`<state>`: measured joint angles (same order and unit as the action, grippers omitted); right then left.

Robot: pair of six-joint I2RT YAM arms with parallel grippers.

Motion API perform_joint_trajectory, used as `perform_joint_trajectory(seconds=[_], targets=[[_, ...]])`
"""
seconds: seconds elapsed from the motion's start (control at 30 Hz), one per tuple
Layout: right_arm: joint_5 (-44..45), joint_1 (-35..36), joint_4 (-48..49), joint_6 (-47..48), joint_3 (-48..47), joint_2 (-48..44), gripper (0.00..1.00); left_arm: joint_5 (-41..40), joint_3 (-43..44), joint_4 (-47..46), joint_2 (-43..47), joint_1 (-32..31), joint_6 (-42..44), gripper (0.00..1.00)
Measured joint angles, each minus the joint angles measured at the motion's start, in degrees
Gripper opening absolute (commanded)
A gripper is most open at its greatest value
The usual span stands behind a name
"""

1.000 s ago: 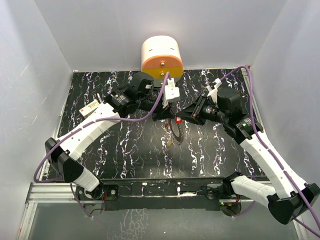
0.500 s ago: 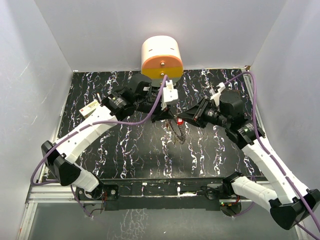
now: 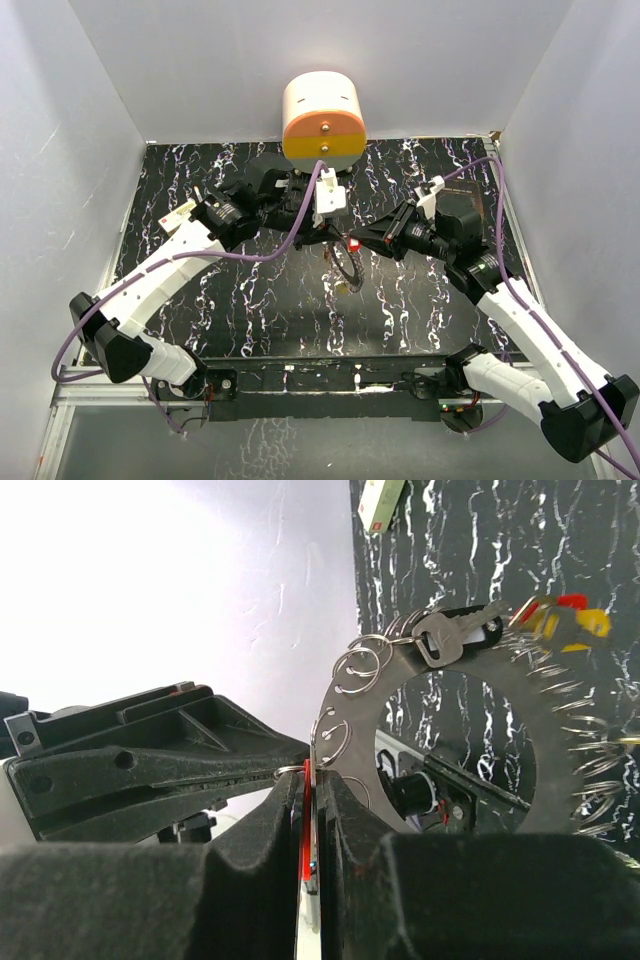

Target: Put the keys on the keyring

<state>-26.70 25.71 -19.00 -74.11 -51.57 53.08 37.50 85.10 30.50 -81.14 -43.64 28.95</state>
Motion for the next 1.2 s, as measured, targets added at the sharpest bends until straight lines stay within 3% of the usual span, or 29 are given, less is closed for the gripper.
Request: perform_joint_trajectory(seconds=[0.37, 0.77, 1.2], targets=[[-5.1, -0.7, 2.1, -0.8, 0.0, 2.4, 0.08, 0.0, -0.6, 0.4, 1.2, 0.0, 1.7, 0.0], [-6.0, -0.7, -10.1, 10.5, -9.2, 8.1, 0.08, 0.4, -0.7, 1.3, 1.2, 0.0, 2.1, 0.0], [-6.3, -0.6, -13.1, 16.0, -10.5, 9.3, 0.08, 2.0, -0.7, 1.2, 1.2, 0.1, 1.2, 0.0]])
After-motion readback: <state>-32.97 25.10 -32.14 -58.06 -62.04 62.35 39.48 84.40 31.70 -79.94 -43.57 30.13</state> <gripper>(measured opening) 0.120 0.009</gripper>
